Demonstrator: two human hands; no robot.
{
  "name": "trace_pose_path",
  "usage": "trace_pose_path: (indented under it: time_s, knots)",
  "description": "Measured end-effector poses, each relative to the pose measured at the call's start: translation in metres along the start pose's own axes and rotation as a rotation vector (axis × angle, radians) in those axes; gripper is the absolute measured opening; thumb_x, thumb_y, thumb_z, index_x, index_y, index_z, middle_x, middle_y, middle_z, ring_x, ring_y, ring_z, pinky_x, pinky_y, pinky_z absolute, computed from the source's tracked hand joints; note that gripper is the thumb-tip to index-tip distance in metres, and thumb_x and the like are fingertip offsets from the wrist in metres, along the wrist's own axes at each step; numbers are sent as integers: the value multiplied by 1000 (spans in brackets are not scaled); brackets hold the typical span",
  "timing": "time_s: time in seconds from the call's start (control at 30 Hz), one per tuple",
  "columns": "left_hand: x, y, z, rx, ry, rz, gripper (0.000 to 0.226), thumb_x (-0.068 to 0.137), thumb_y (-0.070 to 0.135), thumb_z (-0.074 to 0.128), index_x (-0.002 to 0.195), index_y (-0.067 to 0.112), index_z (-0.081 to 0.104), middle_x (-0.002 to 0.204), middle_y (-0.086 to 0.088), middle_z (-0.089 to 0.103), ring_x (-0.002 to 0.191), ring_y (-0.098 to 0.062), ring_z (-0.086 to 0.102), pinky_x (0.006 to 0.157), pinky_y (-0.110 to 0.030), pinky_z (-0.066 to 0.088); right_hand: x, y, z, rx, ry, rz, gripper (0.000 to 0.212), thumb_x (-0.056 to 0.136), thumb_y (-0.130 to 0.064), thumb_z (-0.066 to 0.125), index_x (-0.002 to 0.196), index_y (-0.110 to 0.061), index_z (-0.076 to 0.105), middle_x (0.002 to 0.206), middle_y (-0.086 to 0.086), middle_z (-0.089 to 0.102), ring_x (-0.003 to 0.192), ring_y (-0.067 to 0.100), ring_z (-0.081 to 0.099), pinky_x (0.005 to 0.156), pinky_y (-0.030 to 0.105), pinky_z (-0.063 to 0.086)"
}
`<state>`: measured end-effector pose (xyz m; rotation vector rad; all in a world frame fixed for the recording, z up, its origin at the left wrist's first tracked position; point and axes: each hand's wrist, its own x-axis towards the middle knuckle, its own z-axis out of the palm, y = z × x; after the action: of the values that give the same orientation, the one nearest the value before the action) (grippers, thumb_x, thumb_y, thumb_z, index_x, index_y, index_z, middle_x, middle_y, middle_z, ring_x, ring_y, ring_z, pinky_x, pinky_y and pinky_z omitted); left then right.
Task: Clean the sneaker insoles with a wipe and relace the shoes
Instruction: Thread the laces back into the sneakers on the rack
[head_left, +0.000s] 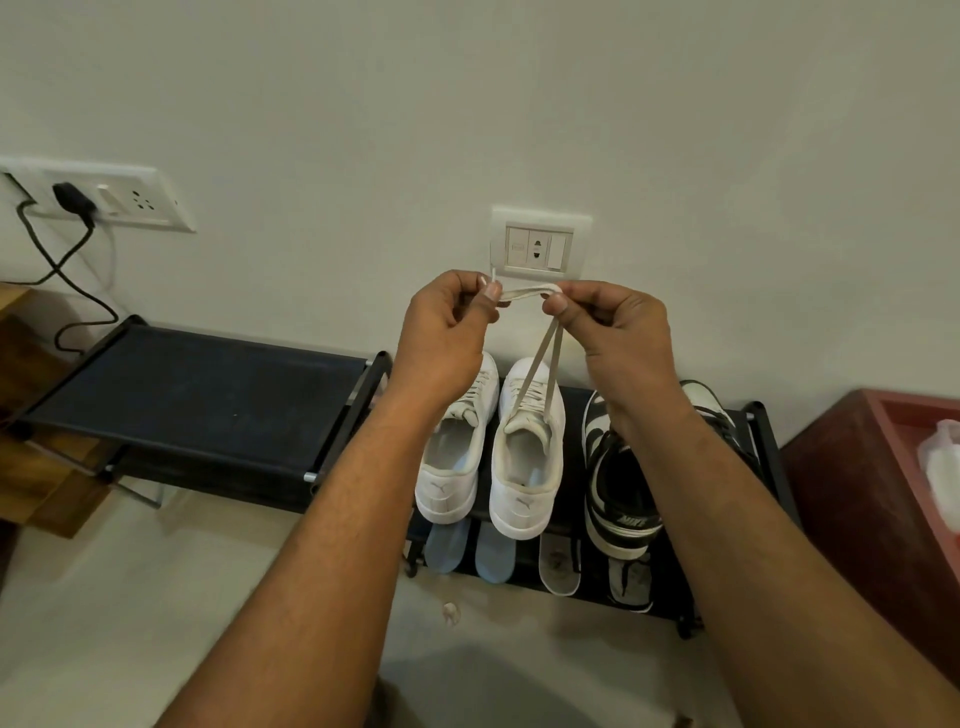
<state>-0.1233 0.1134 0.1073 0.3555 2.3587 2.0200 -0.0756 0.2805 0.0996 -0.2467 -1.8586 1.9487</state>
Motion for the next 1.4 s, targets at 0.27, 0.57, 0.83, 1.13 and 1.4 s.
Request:
trace_pose_path:
  time_s: [0.27, 0.57, 0.83, 1.13, 1.4]
  knots:
    - [-7, -12, 12, -50, -190, -49, 7, 106, 22, 67, 101, 23, 72, 104, -3, 80, 101, -20, 75, 73, -13, 51, -2, -1, 5, 4, 14, -4, 11, 93, -10, 77, 102, -15, 79, 97, 0, 81, 96, 10, 76, 82, 15, 54]
    - [-8, -17, 12, -183, -170, -67, 8, 98, 9, 74, 91, 10, 73, 83, -15, 75, 80, -25, 67, 76, -33, 55, -4, -2, 9, -14, -66, -22, 11, 97, -6, 71, 107, -3, 75, 96, 8, 81, 96, 20, 78, 81, 24, 60]
    - [-9, -21, 13, -254, -144, -112, 13, 95, 5, 72, 83, 11, 70, 90, -29, 75, 96, -41, 78, 86, -52, 60, -5, 0, 12, -38, -86, -58, 14, 98, -8, 70, 109, -8, 78, 95, 9, 80, 95, 21, 78, 81, 26, 60]
    - [-5, -16, -2, -239, -228, -188, 10, 98, 1, 62, 91, 7, 65, 107, -12, 82, 105, -31, 78, 86, -42, 61, -1, 7, 14, -102, -59, -68, 13, 101, -11, 66, 101, -19, 76, 92, 1, 78, 93, 16, 76, 88, 31, 61]
    - [0, -8, -7, -89, -236, -102, 38, 115, 39, 45, 126, 22, 76, 117, 6, 80, 116, -10, 74, 99, -41, 55, 1, 7, 10, -300, -75, -162, 10, 98, -17, 70, 102, -21, 79, 95, -9, 79, 95, 9, 73, 92, 39, 60]
